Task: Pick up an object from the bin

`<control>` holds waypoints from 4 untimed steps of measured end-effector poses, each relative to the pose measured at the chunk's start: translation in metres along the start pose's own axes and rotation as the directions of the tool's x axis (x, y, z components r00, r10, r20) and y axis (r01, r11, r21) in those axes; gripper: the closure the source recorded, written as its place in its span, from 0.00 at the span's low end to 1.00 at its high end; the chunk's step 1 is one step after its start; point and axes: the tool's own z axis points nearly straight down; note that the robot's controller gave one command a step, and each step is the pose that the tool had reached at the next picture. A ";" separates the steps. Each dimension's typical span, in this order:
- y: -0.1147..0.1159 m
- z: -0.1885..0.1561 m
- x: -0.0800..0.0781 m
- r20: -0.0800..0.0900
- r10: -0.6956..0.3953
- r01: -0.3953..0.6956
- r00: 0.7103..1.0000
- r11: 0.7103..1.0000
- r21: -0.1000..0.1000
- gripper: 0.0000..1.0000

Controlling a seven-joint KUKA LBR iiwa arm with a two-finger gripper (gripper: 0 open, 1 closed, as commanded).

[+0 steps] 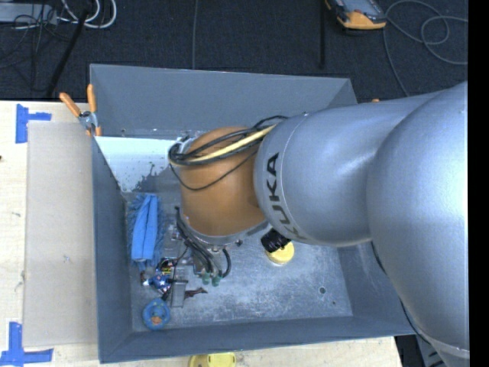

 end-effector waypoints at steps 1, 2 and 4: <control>0.011 0.041 -0.009 -0.003 -0.005 0.005 1.000 1.000 0.001 0.00; 0.018 0.073 -0.002 -0.002 0.276 -0.276 0.961 0.961 0.001 0.00; 0.017 0.083 0.005 0.027 -0.322 0.322 0.946 0.947 -0.008 1.00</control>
Offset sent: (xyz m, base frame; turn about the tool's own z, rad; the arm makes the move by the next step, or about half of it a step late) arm -0.0010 0.0233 -0.0897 0.3589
